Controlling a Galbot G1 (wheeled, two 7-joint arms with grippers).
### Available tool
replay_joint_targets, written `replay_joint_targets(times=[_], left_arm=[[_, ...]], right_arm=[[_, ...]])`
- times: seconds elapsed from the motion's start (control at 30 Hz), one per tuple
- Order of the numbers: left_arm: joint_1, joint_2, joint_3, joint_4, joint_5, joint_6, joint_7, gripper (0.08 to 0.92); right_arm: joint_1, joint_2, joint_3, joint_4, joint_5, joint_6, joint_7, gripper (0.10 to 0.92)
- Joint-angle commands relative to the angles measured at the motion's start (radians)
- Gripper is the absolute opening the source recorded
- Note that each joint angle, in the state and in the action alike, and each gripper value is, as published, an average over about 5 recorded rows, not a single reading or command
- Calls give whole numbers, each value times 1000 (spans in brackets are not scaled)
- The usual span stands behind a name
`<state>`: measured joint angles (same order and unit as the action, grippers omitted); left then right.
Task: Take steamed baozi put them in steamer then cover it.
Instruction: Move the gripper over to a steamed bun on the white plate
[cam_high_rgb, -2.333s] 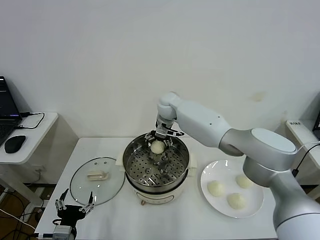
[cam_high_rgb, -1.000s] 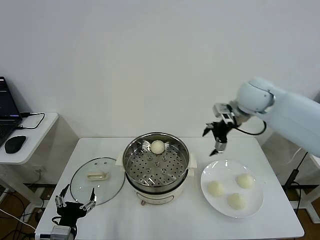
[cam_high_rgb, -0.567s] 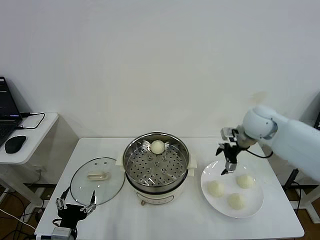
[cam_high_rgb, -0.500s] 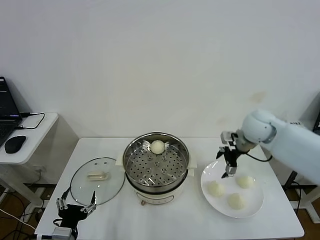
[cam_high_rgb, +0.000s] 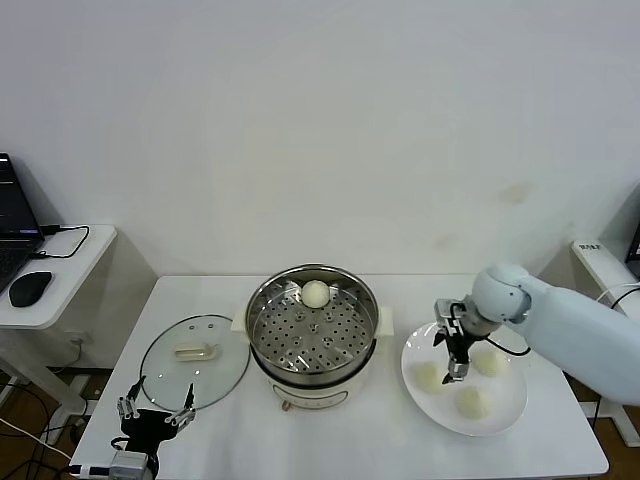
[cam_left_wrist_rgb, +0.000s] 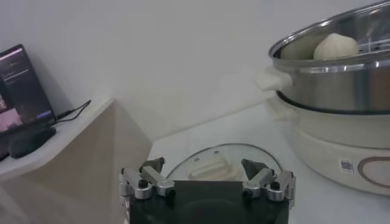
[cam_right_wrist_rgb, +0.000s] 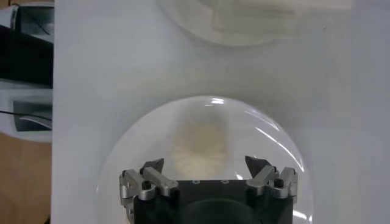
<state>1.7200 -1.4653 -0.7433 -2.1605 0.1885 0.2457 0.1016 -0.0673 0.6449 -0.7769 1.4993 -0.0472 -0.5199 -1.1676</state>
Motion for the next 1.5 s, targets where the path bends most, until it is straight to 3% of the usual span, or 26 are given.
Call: replay_joint_targets(times=[0.03,1.07,1.5], left_arm=[[-3,1,2,13,0,-1,0,823],[-5,-3,5,38,6,-2,4,823],[-16,-6,9,49,11,-1,5,823]], right_arm=[[-44,16,14,-22,-23,-1,20,823],[-122,69,72,-74,-115,26,24,823],[-125,86,98,-99,-109,27,28,606]])
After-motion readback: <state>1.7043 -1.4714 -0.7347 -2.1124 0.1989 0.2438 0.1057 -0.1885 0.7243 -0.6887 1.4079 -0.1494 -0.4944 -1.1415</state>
